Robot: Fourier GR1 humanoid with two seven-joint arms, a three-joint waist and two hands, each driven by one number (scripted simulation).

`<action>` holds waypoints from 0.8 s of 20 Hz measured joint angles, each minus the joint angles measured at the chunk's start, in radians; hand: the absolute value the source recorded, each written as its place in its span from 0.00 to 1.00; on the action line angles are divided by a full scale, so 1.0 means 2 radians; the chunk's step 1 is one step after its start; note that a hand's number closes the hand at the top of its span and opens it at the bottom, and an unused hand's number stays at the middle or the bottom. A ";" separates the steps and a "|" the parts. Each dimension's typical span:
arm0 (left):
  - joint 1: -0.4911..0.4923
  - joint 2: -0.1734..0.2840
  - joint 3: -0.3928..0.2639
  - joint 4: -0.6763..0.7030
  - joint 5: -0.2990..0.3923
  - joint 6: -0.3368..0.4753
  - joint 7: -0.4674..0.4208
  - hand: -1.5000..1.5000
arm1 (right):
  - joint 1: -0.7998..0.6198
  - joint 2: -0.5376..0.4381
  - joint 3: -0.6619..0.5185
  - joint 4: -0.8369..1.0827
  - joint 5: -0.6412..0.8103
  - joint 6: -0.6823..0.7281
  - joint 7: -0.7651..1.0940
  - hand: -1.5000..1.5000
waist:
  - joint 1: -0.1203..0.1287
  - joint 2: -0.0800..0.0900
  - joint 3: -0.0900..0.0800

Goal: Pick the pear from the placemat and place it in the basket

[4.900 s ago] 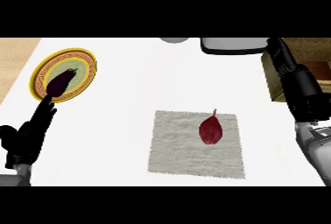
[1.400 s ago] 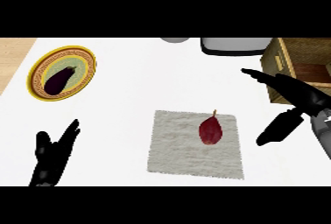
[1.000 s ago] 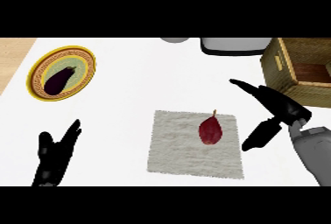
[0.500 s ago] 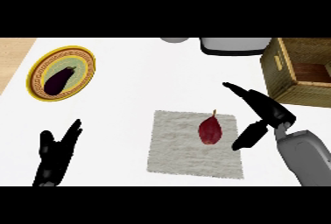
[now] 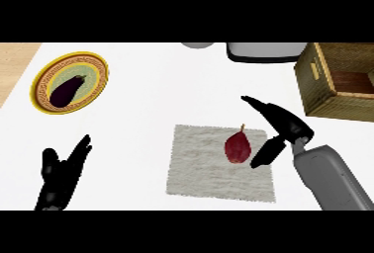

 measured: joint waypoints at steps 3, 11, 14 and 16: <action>0.003 -0.004 0.000 -0.002 -0.007 0.001 -0.004 0.50 | -0.003 0.010 0.007 0.011 0.012 0.008 0.007 0.00 | 0.000 0.000 0.000; 0.000 -0.009 0.010 0.002 -0.013 -0.011 -0.004 0.50 | -0.012 0.035 0.005 0.051 0.042 0.013 0.001 0.00 | 0.000 0.000 0.000; -0.005 -0.012 0.015 0.009 -0.014 -0.016 -0.003 0.50 | -0.010 0.037 0.001 0.060 0.052 0.010 -0.013 0.00 | -0.001 0.000 0.001; 0.001 -0.013 0.016 -0.003 -0.015 -0.015 0.004 0.50 | -0.005 0.038 -0.002 0.061 0.058 0.010 -0.016 0.00 | -0.001 0.000 0.000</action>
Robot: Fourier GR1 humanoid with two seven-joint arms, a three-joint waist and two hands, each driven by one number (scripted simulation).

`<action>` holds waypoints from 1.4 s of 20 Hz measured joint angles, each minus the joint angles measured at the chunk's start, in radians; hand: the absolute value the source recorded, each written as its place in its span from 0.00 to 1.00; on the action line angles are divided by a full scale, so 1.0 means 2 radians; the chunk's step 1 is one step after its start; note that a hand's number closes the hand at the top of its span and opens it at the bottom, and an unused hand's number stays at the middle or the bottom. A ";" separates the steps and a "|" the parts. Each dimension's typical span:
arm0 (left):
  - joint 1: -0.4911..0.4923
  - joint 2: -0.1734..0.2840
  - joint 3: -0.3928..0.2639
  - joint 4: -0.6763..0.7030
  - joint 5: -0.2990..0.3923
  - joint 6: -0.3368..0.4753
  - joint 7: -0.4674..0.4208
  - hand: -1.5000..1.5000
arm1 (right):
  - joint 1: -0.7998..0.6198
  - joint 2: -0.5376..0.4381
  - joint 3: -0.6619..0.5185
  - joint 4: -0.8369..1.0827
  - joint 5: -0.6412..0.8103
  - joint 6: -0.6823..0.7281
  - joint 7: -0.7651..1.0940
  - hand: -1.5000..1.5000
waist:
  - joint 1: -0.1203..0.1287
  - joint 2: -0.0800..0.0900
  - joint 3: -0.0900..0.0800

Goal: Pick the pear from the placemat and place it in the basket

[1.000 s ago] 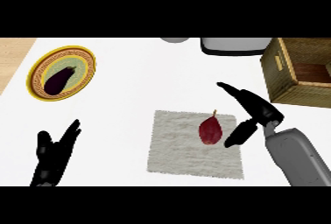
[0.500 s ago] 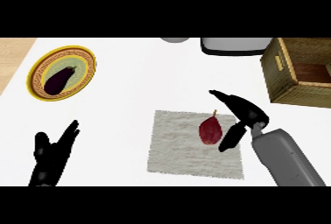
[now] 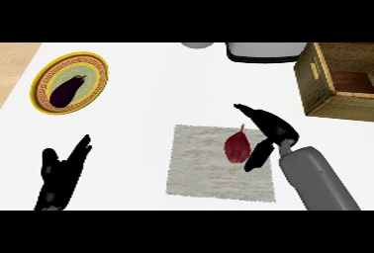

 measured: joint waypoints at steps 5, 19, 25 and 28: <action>0.003 -0.003 0.003 -0.005 -0.008 -0.003 0.003 0.50 | -0.005 0.018 -0.005 0.033 0.020 -0.018 -0.024 1.00 | 0.001 0.001 0.000; 0.000 -0.013 0.016 0.004 -0.017 -0.015 -0.002 0.50 | -0.006 0.017 0.020 0.045 0.111 -0.065 -0.076 1.00 | -0.001 -0.002 -0.001; 0.011 -0.016 0.018 -0.007 -0.022 -0.005 0.005 0.50 | 0.004 0.004 0.058 -0.056 0.177 -0.030 0.057 1.00 | -0.010 -0.004 -0.002; 0.007 -0.017 0.020 -0.002 -0.022 -0.007 0.004 0.50 | 0.007 0.000 0.066 -0.123 0.198 -0.007 0.111 1.00 | -0.011 -0.004 -0.001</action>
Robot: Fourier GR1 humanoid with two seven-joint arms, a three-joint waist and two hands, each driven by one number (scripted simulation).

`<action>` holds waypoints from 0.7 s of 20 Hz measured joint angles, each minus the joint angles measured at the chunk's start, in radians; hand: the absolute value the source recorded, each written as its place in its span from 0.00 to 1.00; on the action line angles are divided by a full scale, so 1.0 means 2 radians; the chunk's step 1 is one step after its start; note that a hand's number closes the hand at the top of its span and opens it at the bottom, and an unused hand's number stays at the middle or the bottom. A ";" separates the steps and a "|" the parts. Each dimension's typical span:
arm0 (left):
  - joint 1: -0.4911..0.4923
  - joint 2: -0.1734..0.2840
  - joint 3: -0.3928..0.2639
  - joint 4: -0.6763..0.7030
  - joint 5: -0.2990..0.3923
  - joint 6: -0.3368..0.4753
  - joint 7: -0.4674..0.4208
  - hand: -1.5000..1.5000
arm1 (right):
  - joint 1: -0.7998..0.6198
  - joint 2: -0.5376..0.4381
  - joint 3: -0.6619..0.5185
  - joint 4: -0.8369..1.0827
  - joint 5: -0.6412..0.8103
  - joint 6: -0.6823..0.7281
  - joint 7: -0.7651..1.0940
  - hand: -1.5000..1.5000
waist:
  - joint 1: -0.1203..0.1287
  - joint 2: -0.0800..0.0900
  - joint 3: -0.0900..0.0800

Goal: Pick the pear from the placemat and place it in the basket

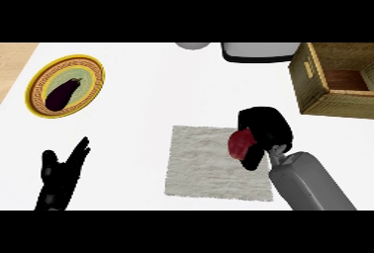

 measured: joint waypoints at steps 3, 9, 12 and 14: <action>0.005 0.001 0.003 -0.006 0.001 -0.002 0.000 0.50 | 0.011 0.000 -0.015 -0.071 -0.001 0.001 0.030 1.00 | -0.001 0.000 0.000; 0.015 0.004 0.009 -0.012 0.006 -0.006 -0.002 0.50 | -0.002 0.074 -0.106 -0.183 -0.069 -0.076 0.062 1.00 | -0.006 -0.001 0.001; 0.015 0.001 0.008 -0.009 0.003 -0.006 -0.009 0.50 | -0.031 0.082 -0.144 -0.245 -0.083 -0.084 0.094 1.00 | -0.005 -0.001 0.001; 0.015 0.003 0.009 -0.014 0.004 -0.008 -0.004 0.50 | -0.058 0.077 -0.177 -0.276 -0.095 -0.077 0.125 1.00 | -0.002 0.000 0.000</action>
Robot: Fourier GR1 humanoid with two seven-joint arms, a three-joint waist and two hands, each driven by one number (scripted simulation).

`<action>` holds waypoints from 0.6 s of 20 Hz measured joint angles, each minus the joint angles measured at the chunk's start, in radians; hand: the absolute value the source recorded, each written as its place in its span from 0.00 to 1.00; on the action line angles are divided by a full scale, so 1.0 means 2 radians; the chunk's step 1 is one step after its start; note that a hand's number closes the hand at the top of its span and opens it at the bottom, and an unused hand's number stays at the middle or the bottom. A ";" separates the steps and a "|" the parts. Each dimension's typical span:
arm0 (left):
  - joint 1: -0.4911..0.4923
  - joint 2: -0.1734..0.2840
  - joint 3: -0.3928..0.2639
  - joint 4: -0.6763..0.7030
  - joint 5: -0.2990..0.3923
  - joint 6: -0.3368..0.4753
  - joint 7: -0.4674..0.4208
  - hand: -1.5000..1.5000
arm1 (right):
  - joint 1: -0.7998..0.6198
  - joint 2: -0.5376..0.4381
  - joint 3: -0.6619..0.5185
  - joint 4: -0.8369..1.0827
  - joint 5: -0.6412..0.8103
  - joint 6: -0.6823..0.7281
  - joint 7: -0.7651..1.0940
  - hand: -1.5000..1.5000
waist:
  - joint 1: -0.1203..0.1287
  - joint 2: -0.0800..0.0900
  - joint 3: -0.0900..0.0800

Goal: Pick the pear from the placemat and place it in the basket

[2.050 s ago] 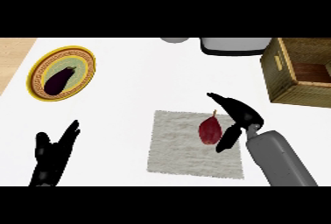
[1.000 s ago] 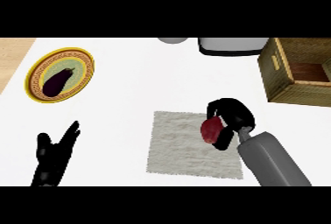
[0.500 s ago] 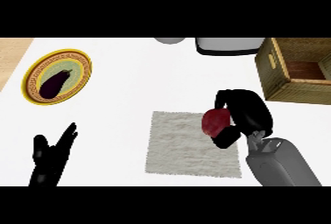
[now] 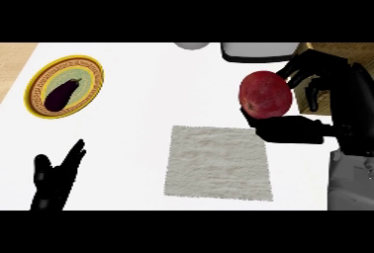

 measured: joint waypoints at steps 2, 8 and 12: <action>-0.003 0.000 -0.001 0.001 -0.001 -0.001 0.004 0.50 | -0.035 -0.013 -0.034 -0.024 -0.015 0.020 0.039 1.00 | 0.001 0.000 0.000; -0.010 -0.001 -0.001 0.006 -0.003 -0.007 0.001 0.50 | -0.143 -0.081 -0.134 -0.002 -0.052 0.049 0.085 1.00 | 0.008 0.003 -0.001; -0.012 -0.007 -0.004 0.003 -0.009 -0.001 0.004 0.50 | -0.198 -0.139 -0.191 0.051 -0.082 0.063 0.086 1.00 | 0.010 0.003 -0.001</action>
